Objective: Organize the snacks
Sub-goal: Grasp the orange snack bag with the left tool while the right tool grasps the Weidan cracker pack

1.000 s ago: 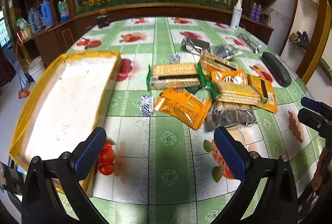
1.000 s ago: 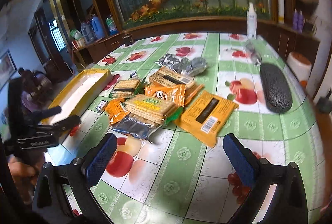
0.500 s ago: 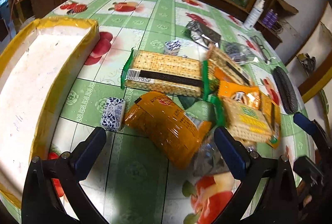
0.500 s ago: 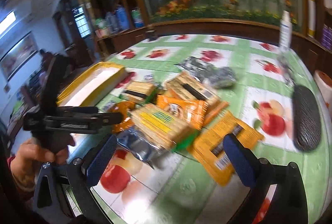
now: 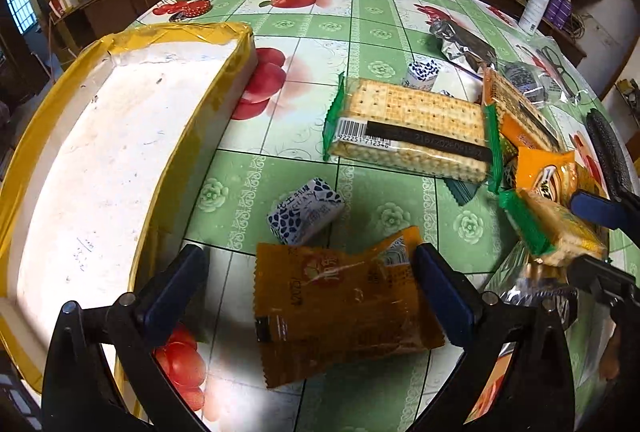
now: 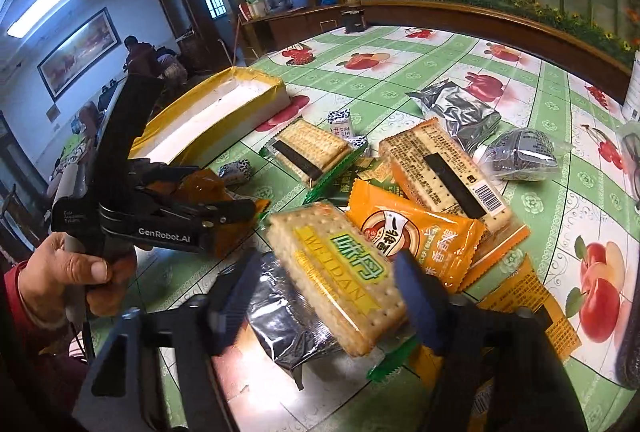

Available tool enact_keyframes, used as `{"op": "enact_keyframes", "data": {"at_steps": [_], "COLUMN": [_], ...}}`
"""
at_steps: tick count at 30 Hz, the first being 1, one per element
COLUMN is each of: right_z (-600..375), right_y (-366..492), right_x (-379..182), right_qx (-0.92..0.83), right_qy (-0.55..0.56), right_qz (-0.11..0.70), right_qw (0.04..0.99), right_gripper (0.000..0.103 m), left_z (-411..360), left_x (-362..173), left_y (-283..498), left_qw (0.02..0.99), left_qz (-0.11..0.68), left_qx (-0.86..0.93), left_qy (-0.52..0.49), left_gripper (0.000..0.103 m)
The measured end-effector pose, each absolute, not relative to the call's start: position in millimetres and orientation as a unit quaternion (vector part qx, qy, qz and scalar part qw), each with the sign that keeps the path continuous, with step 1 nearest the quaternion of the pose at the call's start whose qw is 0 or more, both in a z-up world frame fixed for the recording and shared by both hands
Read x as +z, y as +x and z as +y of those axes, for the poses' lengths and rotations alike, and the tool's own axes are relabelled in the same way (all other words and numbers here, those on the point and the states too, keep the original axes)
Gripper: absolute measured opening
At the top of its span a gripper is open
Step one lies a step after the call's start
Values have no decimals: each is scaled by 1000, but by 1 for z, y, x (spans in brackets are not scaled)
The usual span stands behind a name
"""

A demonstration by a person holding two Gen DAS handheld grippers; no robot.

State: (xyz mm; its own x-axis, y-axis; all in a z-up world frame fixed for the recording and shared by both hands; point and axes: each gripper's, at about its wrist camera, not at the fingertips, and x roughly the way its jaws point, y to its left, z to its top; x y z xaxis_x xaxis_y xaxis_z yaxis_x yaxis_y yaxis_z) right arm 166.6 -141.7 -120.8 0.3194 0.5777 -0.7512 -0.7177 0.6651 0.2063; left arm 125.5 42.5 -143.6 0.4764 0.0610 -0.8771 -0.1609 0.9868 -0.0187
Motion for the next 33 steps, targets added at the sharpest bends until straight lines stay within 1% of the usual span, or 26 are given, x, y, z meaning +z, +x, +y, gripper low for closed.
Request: {"op": "enact_keyframes", "data": {"at_steps": [4, 7, 11, 15, 18, 20, 24, 27, 29, 30, 31, 33], "right_z": [-134, -130, -140, -149, -151, -150, -147, -146, -147, -146, -146, -146], "right_y": [169, 170, 164, 159, 159, 160, 158, 157, 157, 157, 157, 160], "right_x": [-126, -129, -129, -130, -128, -127, -123, -121, -121, -121, -123, -126], "right_qx": [403, 400, 395, 393, 388, 387, 389, 390, 392, 392, 391, 391], "right_qy": [-102, -113, -106, -100, -98, -96, -95, -93, -96, -99, -102, -108], "right_qz": [432, 440, 448, 454, 452, 452, 450, 450, 451, 451, 453, 456], "right_qw": [800, 796, 795, 793, 797, 798, 798, 798, 796, 796, 795, 793], "right_gripper": [65, 64, 59, 58, 58, 58, 58, 58, 58, 58, 58, 59], "left_z": [38, 28, 21, 6, 3, 4, 4, 15, 25, 26, 27, 26], "left_x": [-142, -141, -142, -141, -139, -137, -136, -140, -143, -142, -142, -138], "left_y": [131, 131, 115, 103, 107, 116, 129, 135, 133, 130, 127, 122], "left_qw": [849, 847, 841, 823, 825, 831, 832, 819, 816, 818, 818, 821], "left_qz": [522, 529, 540, 557, 547, 535, 521, 541, 546, 542, 541, 535], "left_qx": [39, 22, -22, -99, -92, -88, -119, -149, -164, -165, -168, -172], "left_qy": [-67, -58, -22, 49, 104, 123, 151, 124, 97, 100, 101, 104], "left_gripper": [103, 103, 103, 103, 103, 103, 103, 103, 101, 98, 95, 81]}}
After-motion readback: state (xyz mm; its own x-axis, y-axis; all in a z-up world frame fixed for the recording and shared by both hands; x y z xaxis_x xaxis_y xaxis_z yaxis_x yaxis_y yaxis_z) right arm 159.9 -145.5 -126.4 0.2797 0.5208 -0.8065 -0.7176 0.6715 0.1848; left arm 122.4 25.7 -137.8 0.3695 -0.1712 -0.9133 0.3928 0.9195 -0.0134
